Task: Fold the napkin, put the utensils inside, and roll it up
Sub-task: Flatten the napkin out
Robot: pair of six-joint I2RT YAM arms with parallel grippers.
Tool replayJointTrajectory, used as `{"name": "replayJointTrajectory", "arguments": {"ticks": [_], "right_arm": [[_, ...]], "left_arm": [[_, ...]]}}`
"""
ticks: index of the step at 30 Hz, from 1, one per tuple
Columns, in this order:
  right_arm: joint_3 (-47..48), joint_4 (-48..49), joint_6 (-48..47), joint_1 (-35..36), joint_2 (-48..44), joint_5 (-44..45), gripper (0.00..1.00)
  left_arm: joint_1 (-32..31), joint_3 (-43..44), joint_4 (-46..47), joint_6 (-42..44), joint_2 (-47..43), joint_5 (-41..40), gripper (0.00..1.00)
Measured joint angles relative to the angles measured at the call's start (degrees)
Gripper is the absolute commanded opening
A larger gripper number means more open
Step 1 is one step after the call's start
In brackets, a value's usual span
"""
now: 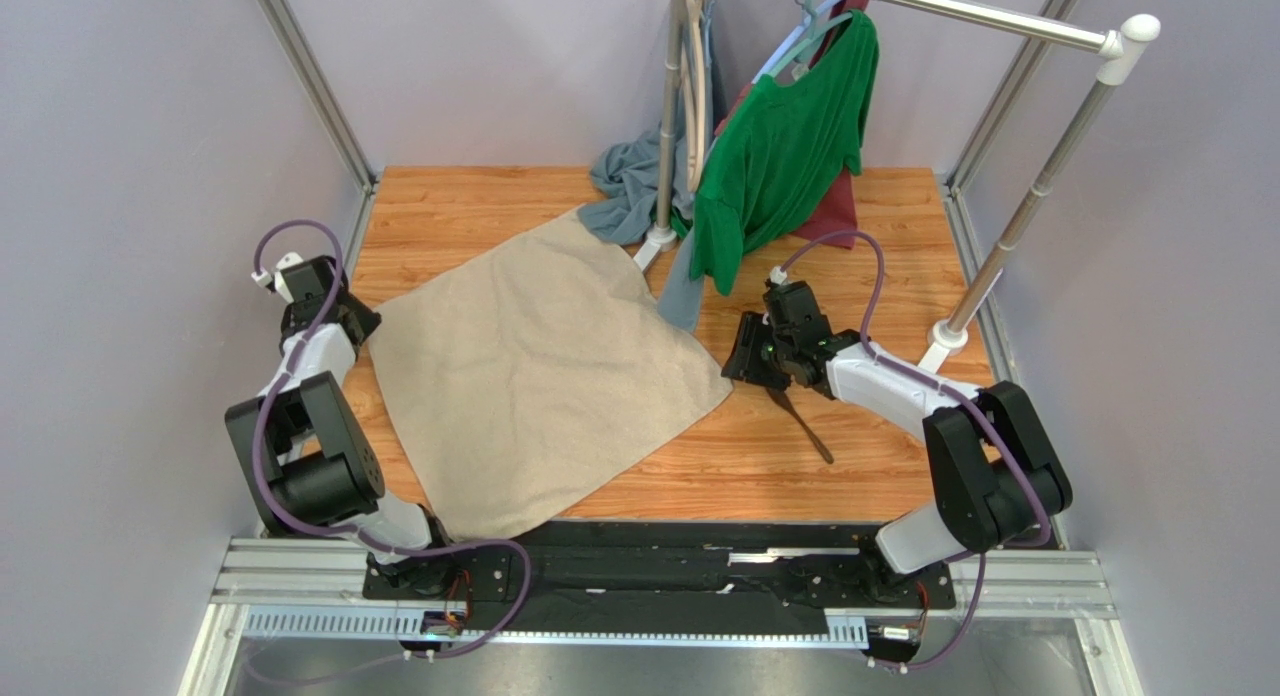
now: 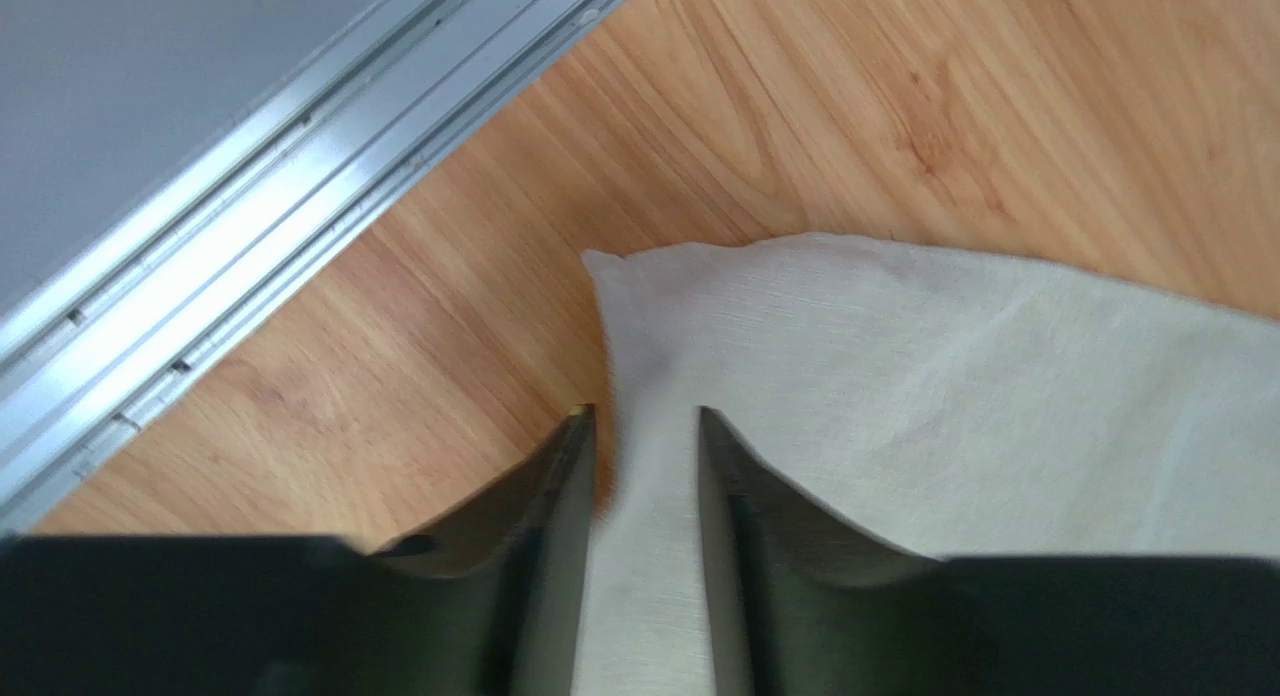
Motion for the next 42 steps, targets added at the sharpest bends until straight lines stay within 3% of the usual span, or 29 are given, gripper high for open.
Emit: {"name": "replayJointTrajectory", "arguments": {"ticks": [2, 4, 14, 24, 31, 39, 42], "right_arm": [[0.0, 0.0, 0.0, 0.0, 0.0, 0.02, 0.47], [0.0, 0.0, 0.0, 0.0, 0.0, 0.02, 0.48], [-0.02, -1.01, -0.02, 0.0, -0.33, 0.09, 0.48], [-3.23, -1.53, 0.0, 0.57, -1.46, 1.09, 0.47], [-3.5, 1.38, 0.02, 1.22, 1.01, 0.85, 0.46], [-2.97, 4.96, 0.24, 2.56, 3.34, 0.46, 0.43], [-2.86, 5.64, 0.26, 2.91, 3.8, 0.48, 0.36]], "left_arm": [[-0.15, 0.09, -0.63, 0.31, 0.09, -1.11, 0.72], [-0.22, 0.52, -2.38, 0.11, 0.35, -2.56, 0.74], [-2.71, 0.76, -5.38, -0.42, -3.65, -4.76, 0.75], [-21.46, -2.97, -0.02, -0.42, -17.75, -0.55, 0.71], [-33.51, -6.38, 2.05, -0.66, -22.12, 2.99, 0.7], [-36.83, -10.73, 1.31, -1.49, -26.49, 3.76, 0.69], [-37.57, -11.39, 1.22, -1.51, -27.54, 3.74, 0.69]]}}
